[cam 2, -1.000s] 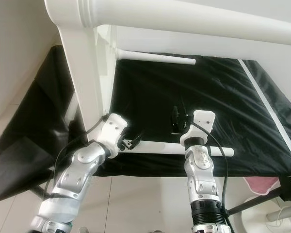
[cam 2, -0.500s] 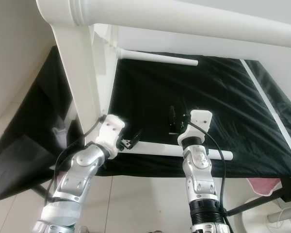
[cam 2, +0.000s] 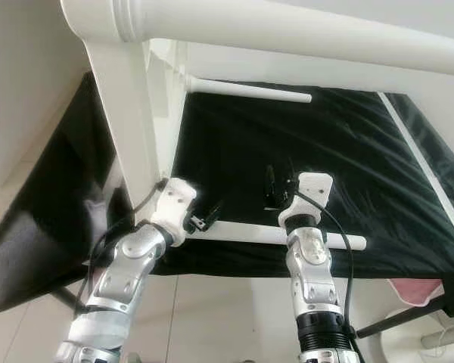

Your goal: Building children table

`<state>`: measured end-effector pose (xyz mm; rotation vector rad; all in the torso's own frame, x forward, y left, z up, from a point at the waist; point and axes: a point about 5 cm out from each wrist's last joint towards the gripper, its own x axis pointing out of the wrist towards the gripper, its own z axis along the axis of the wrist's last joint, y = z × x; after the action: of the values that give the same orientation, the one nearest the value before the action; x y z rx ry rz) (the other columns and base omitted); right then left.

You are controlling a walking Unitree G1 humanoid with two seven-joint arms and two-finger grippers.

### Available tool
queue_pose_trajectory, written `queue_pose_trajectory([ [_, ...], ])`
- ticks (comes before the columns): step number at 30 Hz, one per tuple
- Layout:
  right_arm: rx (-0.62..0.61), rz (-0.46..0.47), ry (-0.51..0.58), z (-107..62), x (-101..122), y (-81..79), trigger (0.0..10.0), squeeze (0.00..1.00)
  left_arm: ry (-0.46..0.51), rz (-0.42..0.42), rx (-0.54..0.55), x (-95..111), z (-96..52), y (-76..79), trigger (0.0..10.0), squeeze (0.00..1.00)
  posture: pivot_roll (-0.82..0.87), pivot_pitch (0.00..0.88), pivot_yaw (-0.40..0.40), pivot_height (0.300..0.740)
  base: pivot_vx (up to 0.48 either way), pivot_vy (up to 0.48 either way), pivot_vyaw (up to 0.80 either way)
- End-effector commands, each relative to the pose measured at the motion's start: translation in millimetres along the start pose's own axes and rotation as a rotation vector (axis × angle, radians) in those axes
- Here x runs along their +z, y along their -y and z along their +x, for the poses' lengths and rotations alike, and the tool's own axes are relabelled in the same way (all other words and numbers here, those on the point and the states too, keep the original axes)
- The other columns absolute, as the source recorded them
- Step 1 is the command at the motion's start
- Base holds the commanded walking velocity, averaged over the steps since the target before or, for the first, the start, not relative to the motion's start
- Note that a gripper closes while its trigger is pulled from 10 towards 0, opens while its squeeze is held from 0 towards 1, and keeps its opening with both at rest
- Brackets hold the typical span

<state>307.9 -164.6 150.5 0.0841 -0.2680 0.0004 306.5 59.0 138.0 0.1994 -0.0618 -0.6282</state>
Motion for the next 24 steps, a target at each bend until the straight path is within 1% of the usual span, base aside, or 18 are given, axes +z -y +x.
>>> queue_pose_trajectory([
  [1, -0.020, -0.007, -0.012, -3.6, -4.8, 5.3, 10.0, 0.00, -0.022, 0.004, 0.198, -4.9, 0.0, -7.6, 10.0, 0.00, 0.03, 0.026, -0.038, 0.740, 0.000, 0.000, 0.00],
  [6, -0.019, -0.003, -0.014, -4.2, -6.0, 3.6, 10.0, 0.00, -0.011, 0.000, 0.189, -2.9, 2.2, -6.4, 10.0, 0.00, 0.04, 0.023, -0.036, 0.740, 0.000, 0.000, 0.00],
  [20, -0.023, 0.000, -0.017, -4.0, -6.9, 2.3, 10.0, 0.00, -0.022, -0.005, 0.189, -5.5, 1.8, -7.3, 10.0, 0.00, 0.04, 0.031, -0.038, 0.740, 0.000, 0.000, 0.00],
  [24, -0.024, 0.000, -0.016, -3.7, -6.7, 3.0, 10.0, 0.00, -0.021, -0.006, 0.190, -5.4, 2.0, -7.5, 10.0, 0.00, 0.04, 0.034, -0.041, 0.740, 0.000, -0.243, 0.00],
])
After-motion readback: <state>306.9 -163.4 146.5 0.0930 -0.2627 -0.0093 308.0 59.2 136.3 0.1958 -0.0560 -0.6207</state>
